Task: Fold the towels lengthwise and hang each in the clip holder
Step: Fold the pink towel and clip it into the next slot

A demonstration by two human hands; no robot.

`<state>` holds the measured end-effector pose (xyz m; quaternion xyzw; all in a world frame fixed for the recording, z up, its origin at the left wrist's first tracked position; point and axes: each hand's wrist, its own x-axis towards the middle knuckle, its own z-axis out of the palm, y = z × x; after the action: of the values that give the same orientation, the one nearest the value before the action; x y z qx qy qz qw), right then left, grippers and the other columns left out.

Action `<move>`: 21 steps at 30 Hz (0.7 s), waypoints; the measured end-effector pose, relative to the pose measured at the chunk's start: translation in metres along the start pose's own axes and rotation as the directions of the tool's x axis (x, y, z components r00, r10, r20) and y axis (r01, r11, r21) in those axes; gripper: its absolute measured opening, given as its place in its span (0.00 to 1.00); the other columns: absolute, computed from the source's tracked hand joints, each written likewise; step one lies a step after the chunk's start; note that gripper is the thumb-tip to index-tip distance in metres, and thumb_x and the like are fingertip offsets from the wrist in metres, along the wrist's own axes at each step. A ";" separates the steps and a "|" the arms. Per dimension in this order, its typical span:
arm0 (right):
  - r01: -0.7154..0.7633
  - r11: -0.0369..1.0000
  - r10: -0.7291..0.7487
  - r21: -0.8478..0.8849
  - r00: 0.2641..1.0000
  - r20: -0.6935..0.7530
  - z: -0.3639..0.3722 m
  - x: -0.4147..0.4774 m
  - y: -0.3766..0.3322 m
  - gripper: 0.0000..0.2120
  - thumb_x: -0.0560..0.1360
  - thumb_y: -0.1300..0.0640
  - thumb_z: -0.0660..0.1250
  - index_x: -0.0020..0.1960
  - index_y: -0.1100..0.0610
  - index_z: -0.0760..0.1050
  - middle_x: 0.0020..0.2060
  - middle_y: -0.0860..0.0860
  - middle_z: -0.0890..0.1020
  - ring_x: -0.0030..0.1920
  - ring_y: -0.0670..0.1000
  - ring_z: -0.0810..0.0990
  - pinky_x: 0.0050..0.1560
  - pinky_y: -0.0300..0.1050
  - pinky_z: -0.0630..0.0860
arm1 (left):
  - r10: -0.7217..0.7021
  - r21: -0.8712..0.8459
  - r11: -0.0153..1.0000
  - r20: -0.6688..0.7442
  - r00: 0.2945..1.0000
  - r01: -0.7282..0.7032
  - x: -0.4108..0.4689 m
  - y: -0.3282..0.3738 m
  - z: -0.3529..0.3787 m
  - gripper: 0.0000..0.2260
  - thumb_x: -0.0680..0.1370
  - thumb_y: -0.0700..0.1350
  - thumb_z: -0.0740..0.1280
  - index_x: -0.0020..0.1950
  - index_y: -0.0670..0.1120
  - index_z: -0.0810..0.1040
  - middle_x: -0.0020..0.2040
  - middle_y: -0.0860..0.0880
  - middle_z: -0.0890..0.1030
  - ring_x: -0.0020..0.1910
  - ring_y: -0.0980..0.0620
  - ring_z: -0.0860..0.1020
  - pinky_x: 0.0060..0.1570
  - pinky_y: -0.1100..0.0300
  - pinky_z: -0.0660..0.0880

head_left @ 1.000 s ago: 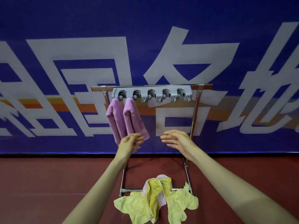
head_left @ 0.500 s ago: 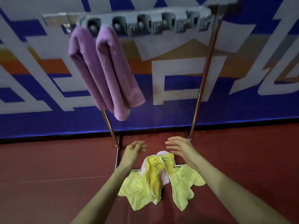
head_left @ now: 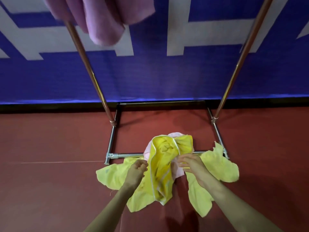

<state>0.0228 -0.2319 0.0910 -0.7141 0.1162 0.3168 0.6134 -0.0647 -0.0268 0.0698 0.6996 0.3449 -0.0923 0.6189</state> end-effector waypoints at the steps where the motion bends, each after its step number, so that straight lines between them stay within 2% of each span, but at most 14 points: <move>1: -0.008 1.000 0.008 0.001 1.000 0.003 0.004 0.010 0.015 0.05 0.74 0.63 0.65 0.46 0.59 0.80 0.41 0.54 0.82 0.41 0.50 0.80 0.41 0.40 0.72 | -0.007 0.034 0.999 -0.001 1.000 0.007 0.010 -0.018 0.004 0.04 0.77 0.46 0.65 0.49 0.48 0.77 0.49 0.48 0.80 0.49 0.48 0.78 0.47 0.56 0.74; 3: -0.023 1.000 0.023 0.010 1.000 0.004 0.013 0.024 0.040 0.02 0.70 0.63 0.68 0.43 0.58 0.78 0.37 0.54 0.81 0.35 0.47 0.79 0.34 0.35 0.73 | -0.034 0.106 0.994 0.013 0.999 0.033 0.026 -0.045 0.011 0.09 0.77 0.44 0.66 0.57 0.45 0.75 0.51 0.47 0.79 0.51 0.48 0.77 0.52 0.55 0.74; 5: -0.045 0.999 0.045 0.004 0.999 0.023 0.022 0.039 0.067 0.04 0.68 0.62 0.68 0.43 0.59 0.76 0.35 0.55 0.79 0.32 0.46 0.77 0.30 0.32 0.72 | -0.073 0.139 0.988 0.068 0.995 0.063 0.038 -0.073 0.020 0.11 0.78 0.44 0.66 0.59 0.44 0.73 0.49 0.50 0.77 0.48 0.51 0.76 0.46 0.59 0.73; 6: -0.060 0.998 0.061 -0.020 0.998 0.034 0.025 0.044 0.077 0.03 0.70 0.62 0.68 0.44 0.58 0.76 0.36 0.55 0.79 0.34 0.47 0.77 0.32 0.33 0.72 | -0.088 0.158 0.985 0.092 0.992 0.072 0.042 -0.081 0.024 0.12 0.77 0.44 0.67 0.59 0.44 0.73 0.49 0.50 0.77 0.46 0.52 0.77 0.43 0.61 0.73; 8: -0.080 0.995 0.083 -0.053 0.995 0.050 0.029 0.051 0.094 0.04 0.73 0.63 0.66 0.45 0.55 0.76 0.39 0.54 0.79 0.38 0.48 0.77 0.37 0.38 0.72 | -0.069 0.225 0.973 0.103 0.992 0.044 0.052 -0.095 0.032 0.10 0.76 0.45 0.69 0.54 0.45 0.75 0.46 0.50 0.78 0.44 0.53 0.77 0.38 0.65 0.72; 9: -0.088 0.994 0.091 -0.058 0.994 0.055 0.031 0.053 0.100 0.06 0.74 0.64 0.65 0.45 0.54 0.76 0.40 0.54 0.80 0.40 0.49 0.78 0.39 0.39 0.72 | -0.047 0.255 0.967 0.092 0.995 0.022 0.054 -0.099 0.035 0.06 0.75 0.45 0.70 0.48 0.46 0.75 0.43 0.51 0.78 0.42 0.54 0.76 0.37 0.65 0.71; 11: -0.101 0.993 0.104 -0.057 0.993 0.059 0.032 0.055 0.110 0.06 0.75 0.64 0.65 0.46 0.53 0.77 0.41 0.53 0.80 0.42 0.50 0.79 0.40 0.40 0.73 | -0.020 0.294 0.956 0.040 0.999 0.008 0.058 -0.105 0.041 0.07 0.74 0.44 0.70 0.38 0.46 0.75 0.36 0.51 0.77 0.38 0.53 0.74 0.38 0.61 0.71; 14: -0.115 0.993 0.117 -0.038 0.991 0.063 0.033 0.053 0.117 0.05 0.72 0.60 0.68 0.46 0.52 0.76 0.42 0.52 0.80 0.42 0.49 0.79 0.41 0.41 0.73 | -0.037 0.136 0.990 0.020 0.999 0.034 0.050 -0.101 0.046 0.08 0.71 0.47 0.69 0.41 0.42 0.77 0.37 0.47 0.79 0.37 0.50 0.76 0.41 0.53 0.74; 17: -0.094 0.995 0.095 -0.014 0.994 0.052 0.036 0.054 0.121 0.06 0.74 0.60 0.66 0.48 0.52 0.75 0.44 0.53 0.80 0.44 0.50 0.79 0.45 0.43 0.75 | -0.053 -0.037 0.998 0.030 0.998 0.054 0.045 -0.101 0.046 0.04 0.76 0.40 0.62 0.45 0.40 0.74 0.37 0.44 0.78 0.37 0.47 0.76 0.44 0.47 0.76; 19: -0.084 0.996 0.083 0.011 0.996 0.034 0.039 0.058 0.124 0.06 0.75 0.60 0.66 0.51 0.53 0.74 0.45 0.53 0.79 0.46 0.50 0.79 0.48 0.45 0.74 | -0.047 -0.109 0.993 0.047 0.998 0.052 0.043 -0.099 0.046 0.07 0.77 0.39 0.59 0.48 0.39 0.75 0.36 0.43 0.78 0.37 0.47 0.76 0.45 0.48 0.76; 21: -0.068 0.997 0.069 0.044 0.998 -0.007 0.045 0.062 0.126 0.09 0.76 0.57 0.66 0.55 0.54 0.72 0.45 0.52 0.79 0.46 0.50 0.79 0.51 0.47 0.75 | -0.009 -0.089 0.996 0.105 0.994 0.018 0.041 -0.099 0.043 0.11 0.77 0.39 0.57 0.52 0.41 0.78 0.42 0.41 0.83 0.41 0.49 0.80 0.48 0.53 0.77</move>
<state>-0.0130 -0.2029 -0.0486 -0.6976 0.1501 0.3320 0.6170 -0.0805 -0.0518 -0.0421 0.6630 0.3204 -0.1174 0.6663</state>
